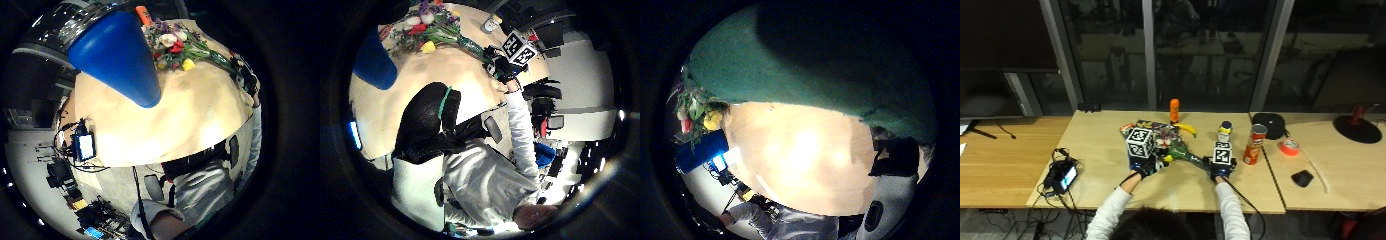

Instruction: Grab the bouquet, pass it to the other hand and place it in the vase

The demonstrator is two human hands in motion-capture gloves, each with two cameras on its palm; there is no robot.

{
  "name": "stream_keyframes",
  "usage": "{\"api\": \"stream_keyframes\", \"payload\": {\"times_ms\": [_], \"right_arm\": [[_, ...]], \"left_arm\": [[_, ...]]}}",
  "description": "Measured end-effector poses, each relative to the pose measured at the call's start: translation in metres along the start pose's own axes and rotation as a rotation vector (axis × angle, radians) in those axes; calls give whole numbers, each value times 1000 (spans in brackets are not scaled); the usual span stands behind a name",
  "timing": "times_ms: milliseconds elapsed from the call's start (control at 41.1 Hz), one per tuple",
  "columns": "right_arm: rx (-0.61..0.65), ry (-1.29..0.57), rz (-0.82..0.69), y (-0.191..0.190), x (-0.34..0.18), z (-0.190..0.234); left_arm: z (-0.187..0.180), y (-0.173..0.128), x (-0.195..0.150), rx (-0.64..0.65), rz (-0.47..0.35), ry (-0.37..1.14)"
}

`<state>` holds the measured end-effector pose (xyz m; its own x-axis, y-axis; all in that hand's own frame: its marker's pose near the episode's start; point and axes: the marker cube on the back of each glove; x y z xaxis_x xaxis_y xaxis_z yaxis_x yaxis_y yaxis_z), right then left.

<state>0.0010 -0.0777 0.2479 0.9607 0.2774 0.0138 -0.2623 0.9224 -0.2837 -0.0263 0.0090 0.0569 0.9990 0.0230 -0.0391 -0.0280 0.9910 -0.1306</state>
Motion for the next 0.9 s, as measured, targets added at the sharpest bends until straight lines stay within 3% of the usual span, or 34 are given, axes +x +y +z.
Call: {"api": "stream_keyframes", "payload": {"times_ms": [146,195,292,341,414,511,559,632,754,900], "right_arm": [[-78,-166,-108,-7,-4,2],[-2,-209,-92,-14,-2,3],[325,-261,-18,-29,4,-5],[423,-299,-9,-28,4,-9],[491,-388,-3,-21,3,-13],[423,-514,51,-9,5,-13],[493,-602,18,-9,3,-22],[610,-782,-95,-4,-6,-46],[689,-970,-168,9,-20,-79],[569,-1244,-272,11,-49,-96]], "left_arm": [[-3,2,-5,-7,-9,-8],[-3,2,-8,-9,-13,-9],[-4,0,-11,-13,-25,-3],[-4,-2,-12,-16,-30,2],[-3,-5,-13,-18,-33,10],[-7,-5,-12,-15,-34,33],[-9,-6,-12,-7,-30,64],[-14,-9,-10,10,-20,141],[-22,-22,-3,58,16,336],[-35,-46,14,82,71,793]]}}
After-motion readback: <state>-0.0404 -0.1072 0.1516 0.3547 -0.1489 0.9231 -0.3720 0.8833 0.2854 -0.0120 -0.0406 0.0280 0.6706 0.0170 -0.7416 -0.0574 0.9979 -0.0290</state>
